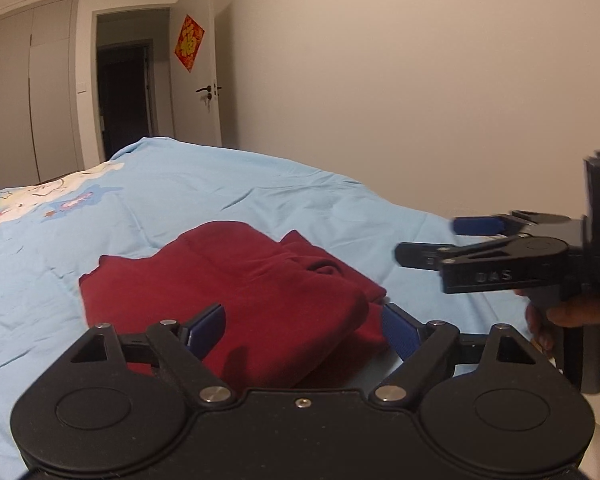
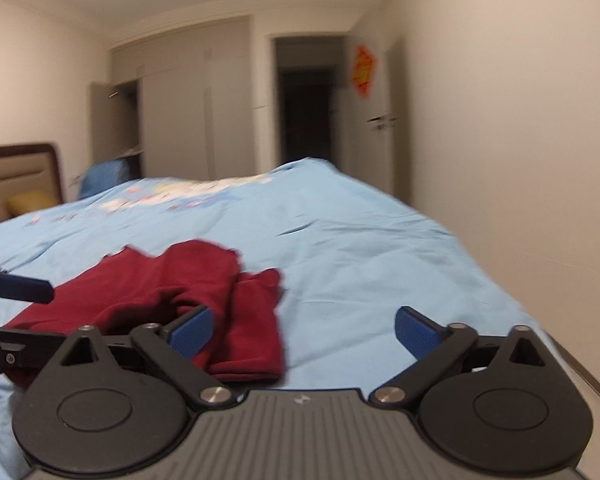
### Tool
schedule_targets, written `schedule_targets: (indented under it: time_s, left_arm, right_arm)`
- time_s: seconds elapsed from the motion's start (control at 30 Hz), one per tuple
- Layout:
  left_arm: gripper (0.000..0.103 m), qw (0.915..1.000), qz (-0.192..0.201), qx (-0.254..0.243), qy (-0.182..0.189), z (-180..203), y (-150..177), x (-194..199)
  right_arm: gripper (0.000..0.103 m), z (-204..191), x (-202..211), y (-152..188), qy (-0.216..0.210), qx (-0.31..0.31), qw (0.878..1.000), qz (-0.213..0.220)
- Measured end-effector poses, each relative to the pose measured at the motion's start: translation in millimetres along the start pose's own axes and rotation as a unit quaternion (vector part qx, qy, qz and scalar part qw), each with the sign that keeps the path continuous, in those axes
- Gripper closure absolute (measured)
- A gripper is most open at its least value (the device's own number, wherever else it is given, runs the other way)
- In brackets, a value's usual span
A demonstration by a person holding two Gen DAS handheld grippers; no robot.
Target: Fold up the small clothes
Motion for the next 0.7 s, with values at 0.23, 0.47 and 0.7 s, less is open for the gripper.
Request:
schedule_targets:
  time_s: [0.23,0.47,0.7]
  left_arm:
    - [0.043,0.9996,-0.013,-0.024,0.003,5.4,8.1,-1.9]
    - [0.054,0.9997,-0.015,-0.021,0.002,7.9,12.2,-3.8]
    - [0.073,0.9997,-0.018,-0.014,0.01,9.6,16.7,-4.0]
  right_arm:
    - [0.05,-36.1,-35.8,1.2,-0.092,0.062,0.993,-0.038]
    - [0.095,-50.2,-45.0,11.8,-0.139,0.08,0.985,-0.065]
    - [0.102,-53.3,-24.0,12.4,-0.134,0.126,0.981,-0.055]
Point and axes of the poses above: each gripper's, at about its wrist camera, not at the fingertips, and x roughly against the way its jaws point, z to its right, y to its underside, the point moved 8 cm from there along -x, roughly the way its jaws point, and after that the axes turned 14 degrees about z, right-handed, at the moved point
